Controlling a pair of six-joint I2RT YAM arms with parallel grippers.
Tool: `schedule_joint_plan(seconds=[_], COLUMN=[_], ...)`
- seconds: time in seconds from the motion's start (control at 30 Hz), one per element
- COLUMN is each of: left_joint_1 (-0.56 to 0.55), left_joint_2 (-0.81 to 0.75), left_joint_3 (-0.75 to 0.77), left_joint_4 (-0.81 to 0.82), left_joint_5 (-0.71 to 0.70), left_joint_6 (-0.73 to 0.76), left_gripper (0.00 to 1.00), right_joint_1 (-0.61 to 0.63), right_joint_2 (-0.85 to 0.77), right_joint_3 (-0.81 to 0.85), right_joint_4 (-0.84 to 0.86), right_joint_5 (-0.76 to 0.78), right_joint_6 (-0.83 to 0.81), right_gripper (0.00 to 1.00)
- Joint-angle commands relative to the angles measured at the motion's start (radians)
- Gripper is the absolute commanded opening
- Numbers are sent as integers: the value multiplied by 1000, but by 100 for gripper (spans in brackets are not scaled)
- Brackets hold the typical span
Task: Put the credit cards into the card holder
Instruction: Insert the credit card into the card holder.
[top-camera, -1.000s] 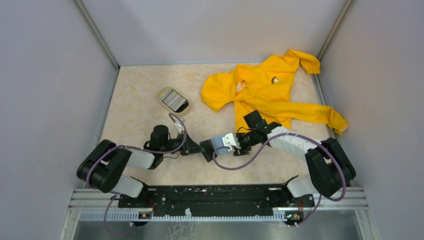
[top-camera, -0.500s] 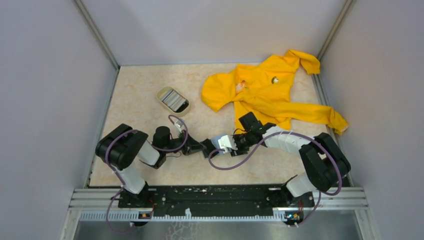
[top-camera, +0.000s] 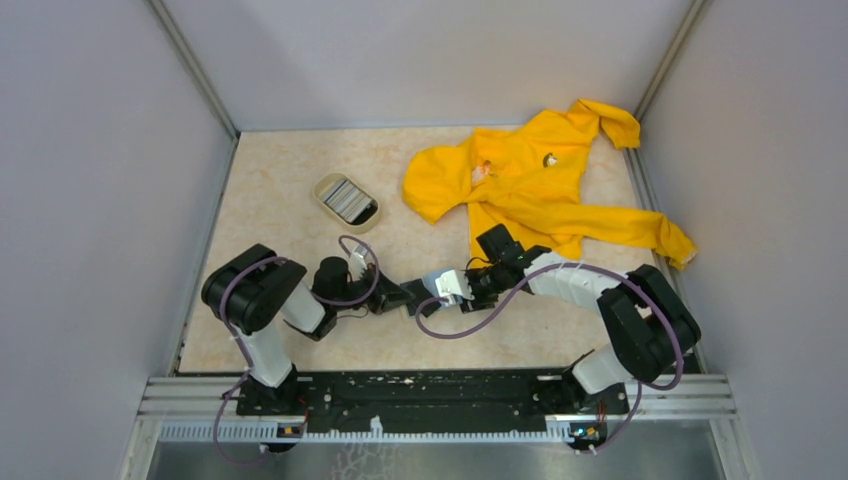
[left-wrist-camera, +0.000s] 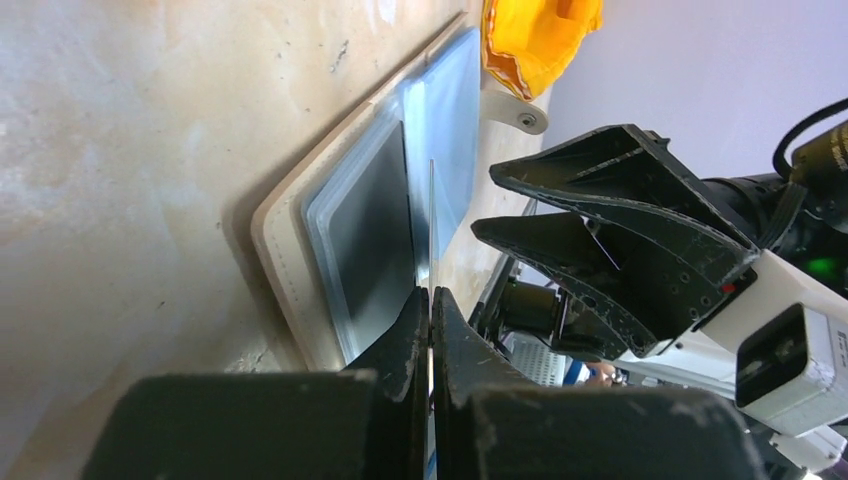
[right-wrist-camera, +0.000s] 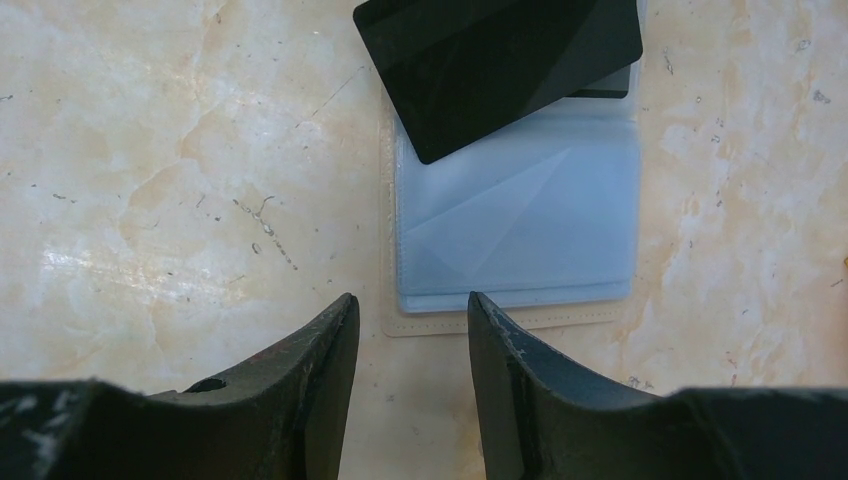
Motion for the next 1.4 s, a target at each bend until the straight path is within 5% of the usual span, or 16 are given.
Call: schedule_joint_plan(seconds=[0.0,1.37], left_joint_1=[-19,-64], left_joint_2=[-17,35], left_joint_3=[9,181], left_joint_4=[-44,-468], left_joint_5=[-78,-90], left_joint_6=[5,93], left_gripper=[0,0], right_joint_1=[21,36], right_joint_2=[10,21], right_joint_3=[52,75], right_joint_4=[17,-19], right_joint_5=[-7,17], right_joint_6=[8,3], right_gripper=[44,45])
